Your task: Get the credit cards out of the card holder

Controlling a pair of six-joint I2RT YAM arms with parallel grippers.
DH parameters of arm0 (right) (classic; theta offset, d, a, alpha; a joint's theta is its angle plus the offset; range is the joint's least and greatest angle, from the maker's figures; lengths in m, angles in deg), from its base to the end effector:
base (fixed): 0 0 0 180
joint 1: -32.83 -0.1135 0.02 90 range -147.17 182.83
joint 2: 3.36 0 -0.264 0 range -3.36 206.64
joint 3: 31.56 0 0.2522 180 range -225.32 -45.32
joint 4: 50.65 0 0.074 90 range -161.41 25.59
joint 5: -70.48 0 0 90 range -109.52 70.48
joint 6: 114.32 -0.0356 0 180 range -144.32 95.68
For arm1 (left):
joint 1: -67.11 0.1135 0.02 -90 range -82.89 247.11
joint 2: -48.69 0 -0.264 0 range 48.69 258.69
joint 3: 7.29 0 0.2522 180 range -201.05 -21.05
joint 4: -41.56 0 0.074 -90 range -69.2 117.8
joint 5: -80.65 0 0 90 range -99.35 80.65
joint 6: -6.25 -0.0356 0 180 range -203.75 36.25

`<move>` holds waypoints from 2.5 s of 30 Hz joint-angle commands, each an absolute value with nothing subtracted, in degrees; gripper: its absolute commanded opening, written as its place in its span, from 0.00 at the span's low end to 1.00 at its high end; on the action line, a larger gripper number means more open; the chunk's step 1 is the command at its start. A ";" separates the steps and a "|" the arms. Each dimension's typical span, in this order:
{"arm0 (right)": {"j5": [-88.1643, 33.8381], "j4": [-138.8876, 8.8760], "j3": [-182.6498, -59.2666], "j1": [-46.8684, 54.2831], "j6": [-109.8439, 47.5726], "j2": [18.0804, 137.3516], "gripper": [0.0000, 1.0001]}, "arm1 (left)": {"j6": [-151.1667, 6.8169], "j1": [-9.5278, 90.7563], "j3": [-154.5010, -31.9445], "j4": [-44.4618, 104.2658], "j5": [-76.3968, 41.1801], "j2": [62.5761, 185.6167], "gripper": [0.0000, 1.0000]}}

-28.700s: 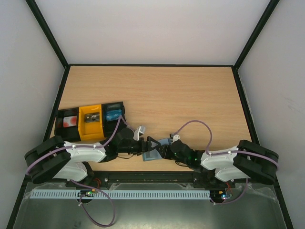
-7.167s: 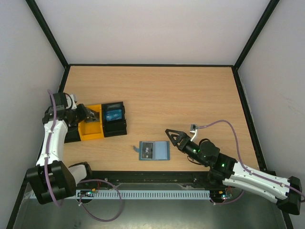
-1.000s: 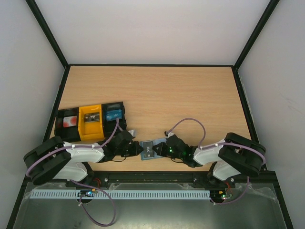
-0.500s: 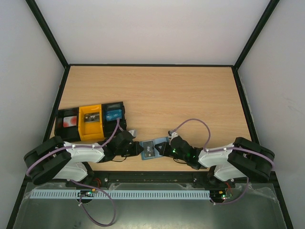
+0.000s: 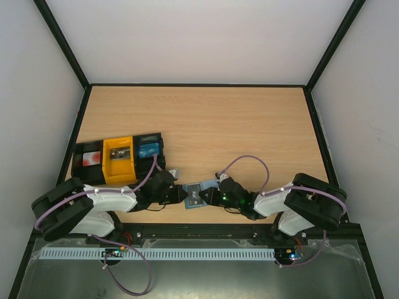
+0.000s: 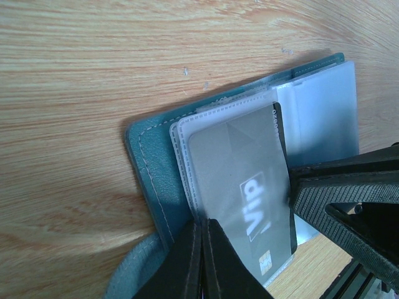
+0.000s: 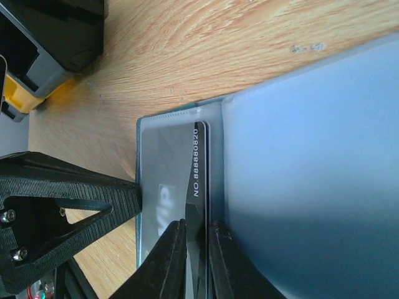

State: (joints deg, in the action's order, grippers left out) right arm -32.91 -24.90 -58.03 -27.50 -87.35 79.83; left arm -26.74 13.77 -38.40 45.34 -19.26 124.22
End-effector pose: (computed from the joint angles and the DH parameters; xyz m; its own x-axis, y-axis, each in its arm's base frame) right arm 0.1019 0.1954 0.1089 -0.9565 0.0726 -0.2827 -0.2009 0.5386 0.8182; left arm 0.1246 -0.1777 0.1216 -0.9400 -0.1210 -0.3192 0.1466 0.7014 -0.6975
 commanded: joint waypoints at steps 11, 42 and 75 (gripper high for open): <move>-35.76 -15.41 -54.78 -26.12 -89.31 80.34 0.02 | -27.53 13.49 -39.25 40.72 -17.57 126.48 0.03; -35.38 -17.25 -56.52 -26.06 -89.27 81.08 0.14 | -27.25 13.59 -41.64 38.59 -16.64 122.34 0.14; -34.61 -12.83 -53.51 -25.27 -90.75 82.57 0.02 | -26.14 13.41 -39.59 37.86 -15.24 123.53 0.05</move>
State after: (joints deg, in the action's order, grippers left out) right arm -35.62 -14.35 -54.14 -25.62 -90.32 83.00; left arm -25.47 13.66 -39.77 41.95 -16.37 123.50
